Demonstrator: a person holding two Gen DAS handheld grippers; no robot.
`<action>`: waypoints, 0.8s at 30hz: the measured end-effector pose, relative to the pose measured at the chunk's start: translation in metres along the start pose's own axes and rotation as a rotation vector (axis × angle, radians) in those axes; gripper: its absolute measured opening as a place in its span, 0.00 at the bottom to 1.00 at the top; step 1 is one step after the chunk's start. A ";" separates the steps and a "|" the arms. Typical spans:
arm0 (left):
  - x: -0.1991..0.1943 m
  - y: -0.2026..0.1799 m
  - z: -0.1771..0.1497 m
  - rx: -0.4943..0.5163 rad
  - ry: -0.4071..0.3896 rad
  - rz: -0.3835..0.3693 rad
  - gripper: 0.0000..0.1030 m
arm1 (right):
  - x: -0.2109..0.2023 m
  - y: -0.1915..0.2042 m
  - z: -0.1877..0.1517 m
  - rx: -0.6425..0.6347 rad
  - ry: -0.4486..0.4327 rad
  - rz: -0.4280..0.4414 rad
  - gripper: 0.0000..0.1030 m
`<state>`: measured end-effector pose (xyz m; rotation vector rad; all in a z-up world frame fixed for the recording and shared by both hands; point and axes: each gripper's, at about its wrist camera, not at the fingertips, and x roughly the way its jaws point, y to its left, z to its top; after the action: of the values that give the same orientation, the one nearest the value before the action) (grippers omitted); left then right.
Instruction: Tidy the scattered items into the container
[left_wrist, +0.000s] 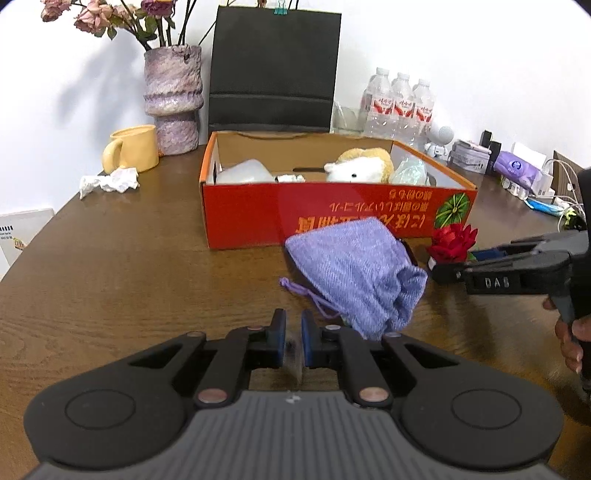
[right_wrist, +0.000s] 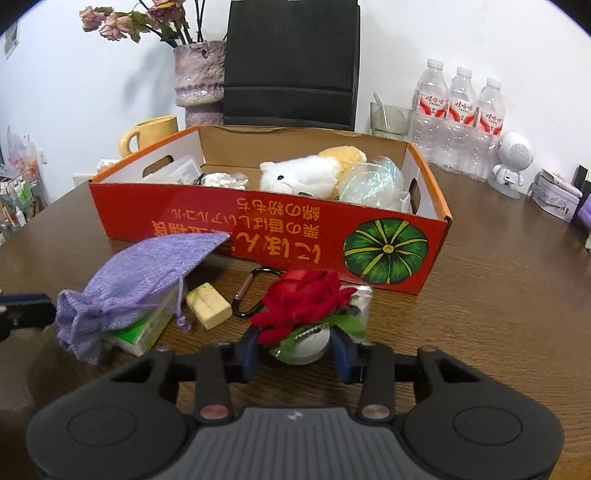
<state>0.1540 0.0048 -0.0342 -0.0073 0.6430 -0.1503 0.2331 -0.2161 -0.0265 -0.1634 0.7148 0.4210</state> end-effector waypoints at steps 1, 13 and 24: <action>-0.001 0.000 0.002 0.002 -0.008 -0.001 0.10 | -0.002 0.000 -0.001 0.000 -0.003 0.007 0.36; -0.015 0.003 0.070 0.020 -0.176 -0.023 0.10 | -0.049 -0.011 0.040 0.007 -0.153 0.057 0.36; 0.055 -0.005 0.152 -0.012 -0.138 -0.066 0.10 | 0.000 -0.011 0.117 -0.042 -0.134 0.045 0.36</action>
<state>0.2874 -0.0143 0.0552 -0.0505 0.5065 -0.2078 0.3078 -0.1927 0.0605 -0.1575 0.5789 0.4851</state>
